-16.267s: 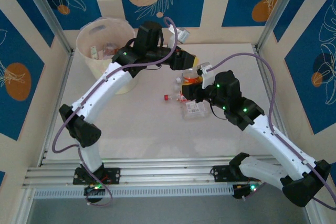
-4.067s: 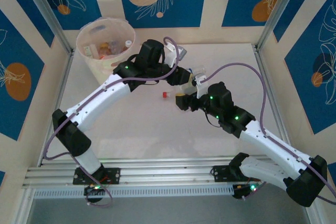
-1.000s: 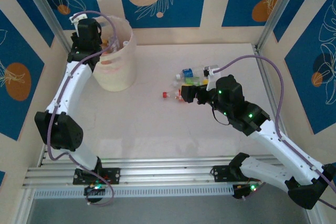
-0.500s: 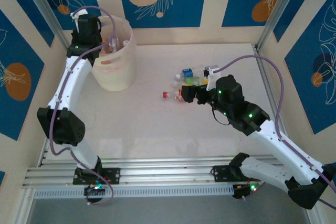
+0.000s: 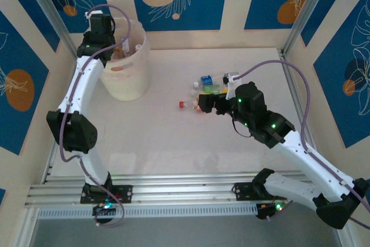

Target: Put the plastic bottles in the bin

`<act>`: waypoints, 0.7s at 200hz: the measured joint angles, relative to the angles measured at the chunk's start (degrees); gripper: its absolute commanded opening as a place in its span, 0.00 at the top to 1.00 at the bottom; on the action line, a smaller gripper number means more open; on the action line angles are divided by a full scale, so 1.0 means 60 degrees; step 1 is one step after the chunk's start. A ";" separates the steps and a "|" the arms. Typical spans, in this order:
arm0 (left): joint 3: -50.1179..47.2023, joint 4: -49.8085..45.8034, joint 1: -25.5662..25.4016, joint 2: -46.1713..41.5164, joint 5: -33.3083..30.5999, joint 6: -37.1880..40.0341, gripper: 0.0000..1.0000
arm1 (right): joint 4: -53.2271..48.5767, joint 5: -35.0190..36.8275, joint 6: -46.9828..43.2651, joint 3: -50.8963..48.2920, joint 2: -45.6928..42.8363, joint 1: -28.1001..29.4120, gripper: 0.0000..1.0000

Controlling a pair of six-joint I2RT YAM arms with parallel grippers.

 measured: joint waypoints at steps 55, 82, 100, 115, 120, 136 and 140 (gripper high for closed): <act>0.0044 -0.0346 0.0000 0.0117 -0.0160 -0.0678 0.34 | -0.0011 0.0211 0.0106 -0.0124 -0.0251 0.0004 0.01; 0.0036 -0.1096 0.0000 0.0288 0.0433 -0.0798 0.22 | -0.0022 0.0266 0.0106 -0.0127 -0.0248 0.0004 0.01; 0.0266 -0.1464 0.0000 0.0324 0.0849 -0.0739 0.19 | -0.0029 0.0321 0.0102 -0.0127 -0.0226 0.0000 0.01; 0.0659 -0.1650 0.0000 0.0324 0.1133 -0.0652 0.17 | -0.0036 0.0324 0.0106 -0.0124 -0.0222 0.0000 0.01; 0.0812 -0.1665 0.0000 0.0324 0.1217 -0.0623 0.16 | -0.0036 0.0324 0.0106 -0.0124 -0.0219 0.0000 0.01; 0.1293 -0.1683 0.0000 0.0299 0.1424 -0.0528 0.13 | -0.0040 0.0361 0.0106 -0.0124 -0.0171 0.0000 0.01; 0.1417 -0.1683 0.0000 0.0284 0.1479 -0.0528 0.13 | -0.0040 0.0375 0.0106 -0.0124 -0.0149 0.0000 0.01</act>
